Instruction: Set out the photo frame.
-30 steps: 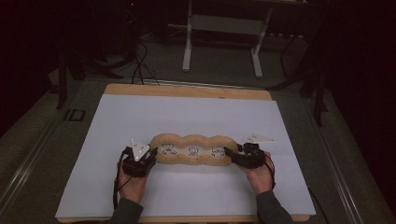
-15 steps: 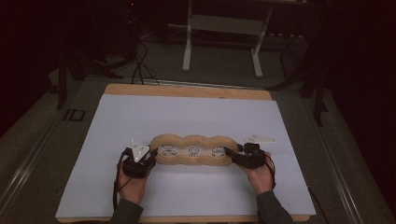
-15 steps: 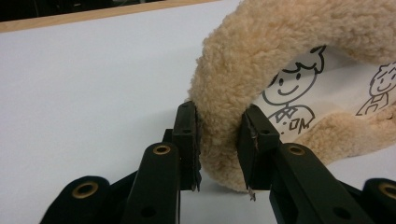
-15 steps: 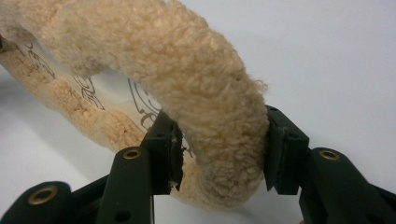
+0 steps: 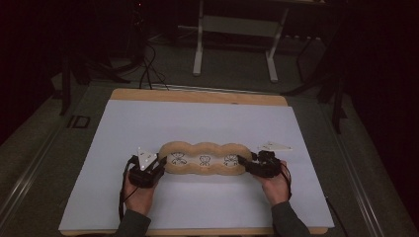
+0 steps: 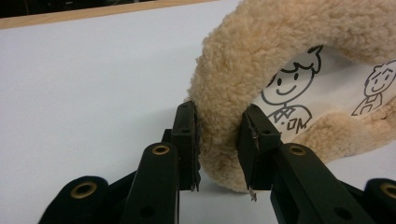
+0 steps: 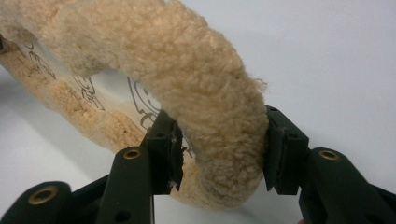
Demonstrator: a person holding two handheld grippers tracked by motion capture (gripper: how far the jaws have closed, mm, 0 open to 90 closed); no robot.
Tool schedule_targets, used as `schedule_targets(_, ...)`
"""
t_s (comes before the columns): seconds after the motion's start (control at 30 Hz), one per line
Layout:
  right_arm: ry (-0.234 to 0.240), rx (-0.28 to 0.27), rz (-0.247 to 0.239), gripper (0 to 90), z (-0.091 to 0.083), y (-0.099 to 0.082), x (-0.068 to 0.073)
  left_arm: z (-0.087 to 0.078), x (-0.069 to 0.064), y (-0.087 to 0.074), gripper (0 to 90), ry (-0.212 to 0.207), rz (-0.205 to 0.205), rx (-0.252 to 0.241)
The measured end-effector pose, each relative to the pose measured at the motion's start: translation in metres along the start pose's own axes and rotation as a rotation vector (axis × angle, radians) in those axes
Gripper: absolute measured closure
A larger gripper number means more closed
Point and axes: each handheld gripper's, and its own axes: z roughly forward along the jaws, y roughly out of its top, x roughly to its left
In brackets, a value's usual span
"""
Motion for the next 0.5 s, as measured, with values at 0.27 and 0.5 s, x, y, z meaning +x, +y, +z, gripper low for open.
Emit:
schedule_targets(0.27,-0.008,0.003,0.001,53.2,-0.0015,0.0004,-0.0016,0.0018,-0.0012,0.0007,71.0,-0.009,0.0,-0.002)
schedule_targets(0.5,-0.002,0.002,0.013,52.3,-0.0018,-0.0002,-0.0027,0.0017,0.0001,0.0007,67.2,-0.038,-0.01,0.0)
